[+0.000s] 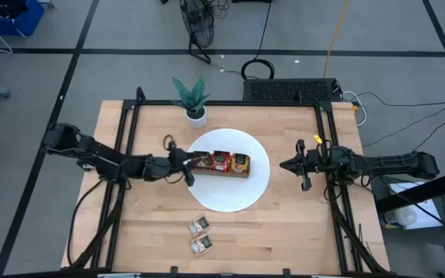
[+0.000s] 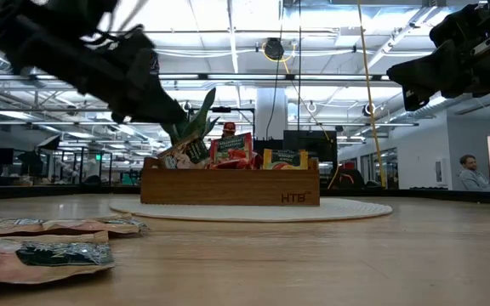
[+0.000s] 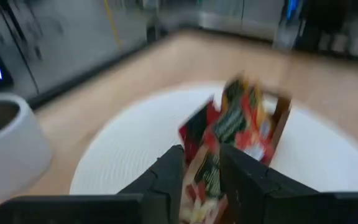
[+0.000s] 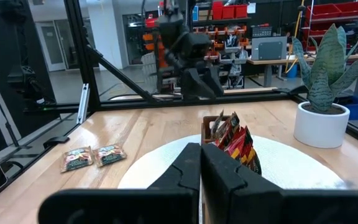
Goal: Pick & Place Tea
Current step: Put the brown tea bag into the left section of the wooden organizer
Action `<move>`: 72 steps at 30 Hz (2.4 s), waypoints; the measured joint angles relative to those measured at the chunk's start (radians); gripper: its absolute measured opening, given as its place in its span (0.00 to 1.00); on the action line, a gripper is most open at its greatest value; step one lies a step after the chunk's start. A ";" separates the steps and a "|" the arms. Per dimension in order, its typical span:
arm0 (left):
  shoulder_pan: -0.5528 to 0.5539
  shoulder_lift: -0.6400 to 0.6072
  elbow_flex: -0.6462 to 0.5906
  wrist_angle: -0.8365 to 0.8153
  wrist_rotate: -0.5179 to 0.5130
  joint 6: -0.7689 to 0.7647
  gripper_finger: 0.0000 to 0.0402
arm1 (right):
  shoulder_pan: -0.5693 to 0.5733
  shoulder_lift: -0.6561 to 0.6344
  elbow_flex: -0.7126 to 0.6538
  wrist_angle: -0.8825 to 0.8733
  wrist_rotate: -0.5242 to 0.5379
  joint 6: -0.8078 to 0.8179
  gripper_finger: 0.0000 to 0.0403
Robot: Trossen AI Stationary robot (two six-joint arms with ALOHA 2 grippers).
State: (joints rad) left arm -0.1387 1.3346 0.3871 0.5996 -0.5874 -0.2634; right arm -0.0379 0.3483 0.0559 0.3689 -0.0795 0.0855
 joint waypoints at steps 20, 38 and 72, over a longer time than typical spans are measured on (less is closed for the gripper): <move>0.262 0.021 0.409 -0.840 0.511 0.254 0.44 | 0.000 0.000 0.000 -0.003 0.000 0.000 0.01; 0.303 0.121 0.409 -0.757 0.624 0.288 0.44 | 0.000 0.000 0.000 -0.001 0.000 0.000 0.01; 0.232 0.015 0.409 -0.665 0.553 0.263 0.01 | 0.000 0.000 0.000 -0.001 0.000 0.000 0.01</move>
State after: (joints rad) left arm 0.0937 1.3494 0.7959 -0.0657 -0.0348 -0.0005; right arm -0.0378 0.3479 0.0559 0.3683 -0.0797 0.0856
